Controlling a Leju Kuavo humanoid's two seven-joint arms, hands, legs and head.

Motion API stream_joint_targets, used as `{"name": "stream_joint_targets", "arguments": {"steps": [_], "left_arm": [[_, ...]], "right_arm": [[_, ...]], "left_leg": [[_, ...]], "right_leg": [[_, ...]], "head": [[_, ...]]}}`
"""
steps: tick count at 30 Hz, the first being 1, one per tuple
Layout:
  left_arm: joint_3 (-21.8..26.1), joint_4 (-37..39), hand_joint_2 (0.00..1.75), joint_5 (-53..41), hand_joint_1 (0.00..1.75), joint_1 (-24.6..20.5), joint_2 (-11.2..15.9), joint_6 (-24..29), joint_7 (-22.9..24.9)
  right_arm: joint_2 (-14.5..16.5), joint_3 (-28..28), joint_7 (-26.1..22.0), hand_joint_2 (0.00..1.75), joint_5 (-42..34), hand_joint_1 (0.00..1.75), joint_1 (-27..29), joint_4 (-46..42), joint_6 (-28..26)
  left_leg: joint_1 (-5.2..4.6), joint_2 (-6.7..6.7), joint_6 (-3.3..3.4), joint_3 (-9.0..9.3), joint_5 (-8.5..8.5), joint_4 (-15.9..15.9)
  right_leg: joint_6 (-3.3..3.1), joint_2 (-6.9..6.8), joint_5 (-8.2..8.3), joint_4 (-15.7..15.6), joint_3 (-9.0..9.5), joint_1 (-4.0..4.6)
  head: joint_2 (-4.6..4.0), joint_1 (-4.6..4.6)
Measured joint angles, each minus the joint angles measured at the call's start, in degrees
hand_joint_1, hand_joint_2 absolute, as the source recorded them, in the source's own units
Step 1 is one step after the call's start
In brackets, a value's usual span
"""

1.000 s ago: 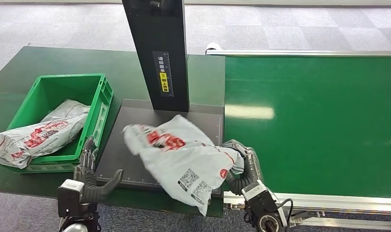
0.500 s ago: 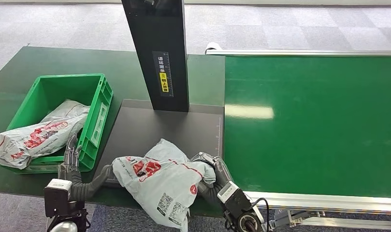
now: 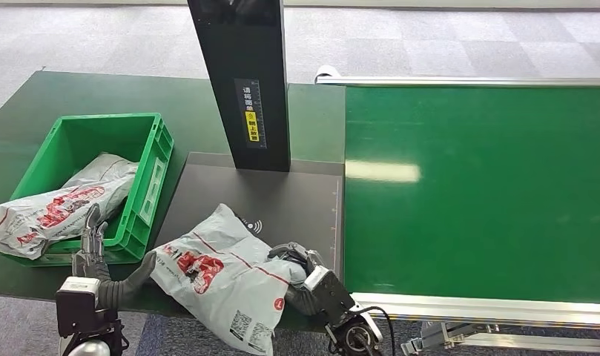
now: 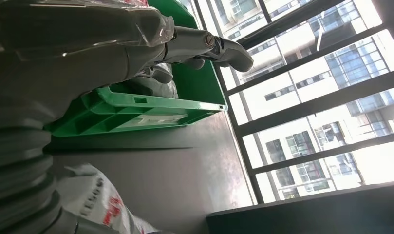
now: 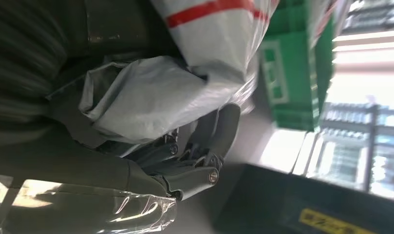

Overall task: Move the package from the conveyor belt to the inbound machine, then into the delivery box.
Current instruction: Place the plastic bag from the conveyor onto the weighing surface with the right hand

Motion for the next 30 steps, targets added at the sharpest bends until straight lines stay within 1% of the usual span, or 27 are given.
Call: {"name": "stream_joint_targets", "arguments": {"steps": [4,7,9,10,11,14,16,18,20,22,25,30], "left_arm": [[0.0,0.0,1.75,-0.8,0.00,0.0,0.0,-0.4,1.0],[-0.1,0.0,1.75,-1.3,0.00,0.0,0.0,-0.8,2.2],[-0.2,0.0,1.75,-1.5,0.00,0.1,0.0,-1.2,2.7],[-0.2,0.0,1.75,-1.6,0.00,0.2,0.0,-1.4,2.9],[-0.3,0.0,1.75,-1.7,0.00,0.3,0.0,-1.6,3.0],[-0.7,0.3,1.75,-1.4,0.00,0.5,0.2,-2.6,2.5],[-1.0,0.5,1.75,-0.6,0.00,0.8,0.3,-3.9,1.6],[-1.2,0.5,1.75,0.1,0.00,1.1,0.4,-5.3,0.9],[-1.2,0.5,1.75,1.1,0.00,1.5,0.4,-7.9,0.2],[-1.1,0.2,1.75,2.3,0.00,2.1,0.5,-11.7,-0.6],[-1.1,-0.9,1.75,2.9,0.00,3.1,0.7,-16.6,-1.7],[-1.2,-3.7,1.75,1.6,0.00,4.3,1.0,-19.9,-2.3]], "right_arm": [[0.1,-0.7,6.8,1.75,1.5,0.00,-2.1,4.4,-4.1],[0.7,-1.1,11.3,1.75,4.3,0.00,-4.8,7.5,-8.3],[1.1,-1.4,13.0,1.75,5.4,0.00,-6.2,9.1,-10.0],[1.3,-1.7,12.9,1.75,5.0,0.00,-6.6,9.7,-9.7],[1.4,-2.3,11.9,1.75,3.7,0.00,-6.7,10.0,-8.2],[0.7,-4.7,5.9,1.75,-1.8,0.00,-5.6,9.6,-1.0],[-0.4,-6.2,2.2,1.75,-4.2,0.00,-3.8,7.4,2.8],[-1.7,-7.6,0.4,1.75,-6.0,0.00,-1.4,3.8,4.9],[-2.9,-9.7,0.2,1.75,-8.2,0.00,1.0,-1.4,5.9],[-4.0,-12.4,0.2,1.75,-10.2,0.00,3.2,-7.3,6.3],[-5.1,-16.9,-0.1,1.75,-11.8,0.00,6.3,-15.0,6.6],[-5.9,-22.6,-1.4,1.75,-12.8,0.00,9.7,-23.2,7.2]], "left_leg": [[0.00,0.05,0.00,0.06,0.00,0.0],[0.00,0.15,-0.01,0.31,-0.03,0.0],[0.01,0.08,-0.01,0.51,-0.05,0.0],[0.01,0.04,0.00,0.60,-0.07,0.0],[0.01,0.00,0.00,0.67,-0.09,0.0],[-0.02,-0.02,0.02,0.75,-0.12,0.0],[-0.06,-0.05,0.04,0.73,-0.12,0.0],[-0.08,-0.08,0.05,0.66,-0.12,0.0],[-0.09,-0.08,0.06,0.60,-0.14,0.0],[-0.08,-0.06,0.08,0.58,-0.19,0.0],[-0.08,-0.06,0.07,0.57,-0.27,0.0],[-0.08,-0.04,0.05,0.56,-0.31,0.0]], "right_leg": [[0.00,0.02,0.01,0.0,0.03,0.00],[-0.02,0.06,-0.02,0.0,0.21,0.00],[-0.03,0.02,-0.12,0.0,0.40,0.01],[-0.04,-0.02,-0.18,0.0,0.49,0.01],[-0.04,-0.04,-0.22,0.0,0.57,0.00],[-0.03,-0.05,-0.21,0.0,0.72,-0.03],[0.00,-0.06,-0.17,0.0,0.74,-0.07],[0.03,-0.08,-0.15,0.0,0.68,-0.10],[0.04,-0.08,-0.15,0.0,0.61,-0.10],[0.05,-0.08,-0.17,0.0,0.58,-0.10],[0.06,-0.08,-0.24,0.0,0.56,-0.10],[0.04,-0.07,-0.29,0.0,0.55,-0.09]], "head": [[0.00,0.00],[0.00,-0.02],[0.00,-0.02],[0.00,-0.01],[0.00,-0.01],[0.00,0.01],[0.00,0.01],[0.00,0.00],[0.00,-0.01],[0.00,0.00],[0.00,0.00],[0.00,-0.01]]}}
